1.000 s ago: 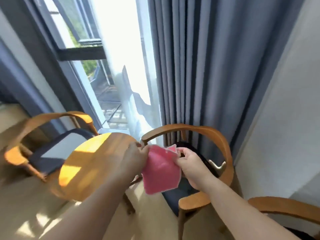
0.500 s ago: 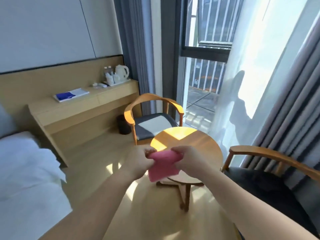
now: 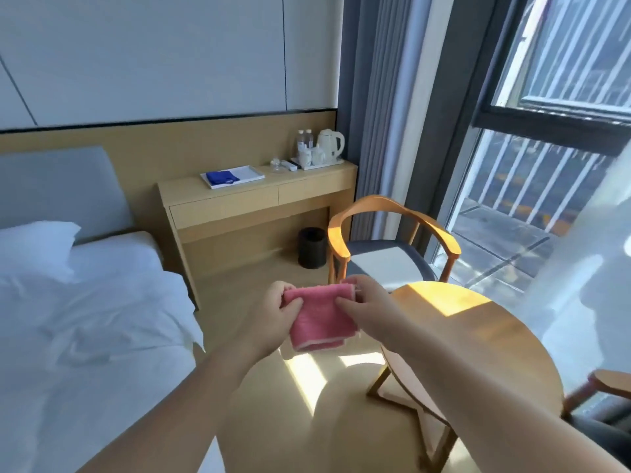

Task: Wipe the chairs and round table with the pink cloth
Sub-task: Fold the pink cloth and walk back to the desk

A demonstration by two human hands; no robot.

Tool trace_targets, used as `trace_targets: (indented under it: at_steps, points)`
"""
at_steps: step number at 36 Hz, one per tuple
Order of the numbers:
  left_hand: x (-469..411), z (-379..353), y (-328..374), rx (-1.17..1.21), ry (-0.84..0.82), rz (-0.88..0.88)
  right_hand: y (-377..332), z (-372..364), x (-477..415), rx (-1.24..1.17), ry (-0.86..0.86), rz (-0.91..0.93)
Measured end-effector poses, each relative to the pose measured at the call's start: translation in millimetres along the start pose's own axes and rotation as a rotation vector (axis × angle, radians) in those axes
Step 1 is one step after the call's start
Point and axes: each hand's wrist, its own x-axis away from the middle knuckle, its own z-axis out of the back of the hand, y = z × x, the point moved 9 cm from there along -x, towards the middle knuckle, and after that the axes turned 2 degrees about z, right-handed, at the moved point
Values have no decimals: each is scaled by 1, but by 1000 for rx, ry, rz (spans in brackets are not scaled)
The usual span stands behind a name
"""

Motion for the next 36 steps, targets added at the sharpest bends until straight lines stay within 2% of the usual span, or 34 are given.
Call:
trace_targets:
  at_steps: [5, 10, 15, 17, 21, 27, 32, 36]
  points:
    - [-50, 26, -32, 97, 93, 125, -2, -19, -78, -73, 8, -7]
    - [-118, 31, -42, 286, 49, 124, -2, -13, -173, -93, 29, 12]
    - [-196, 59, -47, 233, 237, 127, -12, -2, -265, -227, -82, 6]
    - [-224, 68, -51, 184, 270, 136, -23, -1, -298, -212, -148, 46]
    - [-274, 80, -67, 146, 240, 191, -44, -8, -360, -131, -252, 115]
    - [-333, 106, -105, 115, 223, 278, -56, -36, -438, -79, -380, 119]
    - [-392, 141, -148, 154, 275, 300, -65, -70, -507, -23, -429, 111]
    - [-453, 172, -180, 126, 242, 264, -79, -93, -575, 2, -380, 119]
